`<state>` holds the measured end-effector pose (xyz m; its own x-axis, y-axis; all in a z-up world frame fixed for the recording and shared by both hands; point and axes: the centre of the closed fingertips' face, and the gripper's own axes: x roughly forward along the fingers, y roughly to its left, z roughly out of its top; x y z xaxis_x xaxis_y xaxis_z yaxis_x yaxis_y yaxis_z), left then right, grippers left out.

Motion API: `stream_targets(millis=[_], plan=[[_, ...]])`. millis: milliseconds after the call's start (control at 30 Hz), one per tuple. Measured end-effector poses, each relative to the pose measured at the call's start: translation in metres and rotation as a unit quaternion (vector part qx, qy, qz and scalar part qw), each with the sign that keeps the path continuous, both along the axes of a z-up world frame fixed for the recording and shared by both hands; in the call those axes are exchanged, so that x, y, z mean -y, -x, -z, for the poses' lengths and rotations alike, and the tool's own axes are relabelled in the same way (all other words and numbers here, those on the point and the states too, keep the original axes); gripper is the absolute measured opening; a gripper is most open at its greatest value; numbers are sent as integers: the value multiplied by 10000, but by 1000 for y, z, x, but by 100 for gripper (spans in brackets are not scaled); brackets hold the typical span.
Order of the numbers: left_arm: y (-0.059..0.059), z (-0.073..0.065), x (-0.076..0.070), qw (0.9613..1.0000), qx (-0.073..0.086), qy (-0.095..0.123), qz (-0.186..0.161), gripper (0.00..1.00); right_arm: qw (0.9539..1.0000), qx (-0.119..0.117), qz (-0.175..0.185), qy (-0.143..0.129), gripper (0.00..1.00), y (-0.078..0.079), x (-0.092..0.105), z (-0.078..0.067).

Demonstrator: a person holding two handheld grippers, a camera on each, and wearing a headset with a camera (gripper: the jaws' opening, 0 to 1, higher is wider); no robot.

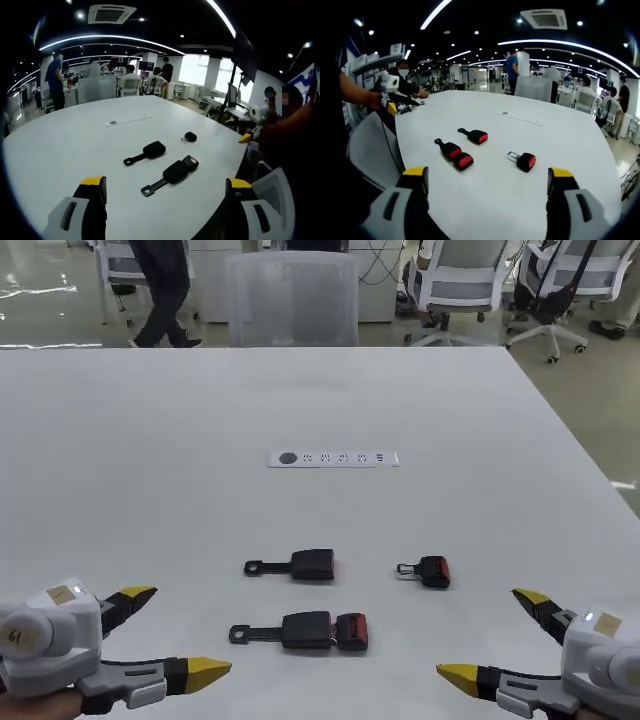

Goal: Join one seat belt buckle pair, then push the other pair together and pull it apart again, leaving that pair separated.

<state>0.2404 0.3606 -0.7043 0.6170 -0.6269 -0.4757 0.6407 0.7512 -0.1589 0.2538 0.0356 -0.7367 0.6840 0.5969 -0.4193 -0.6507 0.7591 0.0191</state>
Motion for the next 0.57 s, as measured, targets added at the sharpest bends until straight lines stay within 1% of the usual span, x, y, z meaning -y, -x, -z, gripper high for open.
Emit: stream_targets(millis=[67, 133, 200, 233, 333, 567], plan=[[1, 0, 1, 10000, -17, 48, -38, 100, 10000, -12, 21, -3, 100, 1, -1, 1], [2, 2, 1, 10000, 2, 25, -32, 100, 10000, 4, 36, -22, 100, 2, -3, 1], [2, 4, 0, 10000, -19, -11, -28, 100, 10000, 10, 61, -44, 100, 1, -4, 1], [2, 5, -1, 10000, -5, -2, -47, 100, 10000, 10, 71, -44, 100, 1, -5, 1], [-1, 2, -2, 9999, 59, 51, -82, 100, 9999, 38, 97, -83, 100, 1, -7, -2], [-4, 2, -2, 9999, 80, 73, -80, 100, 9999, 63, 90, -109, 100, 1, -12, -2]])
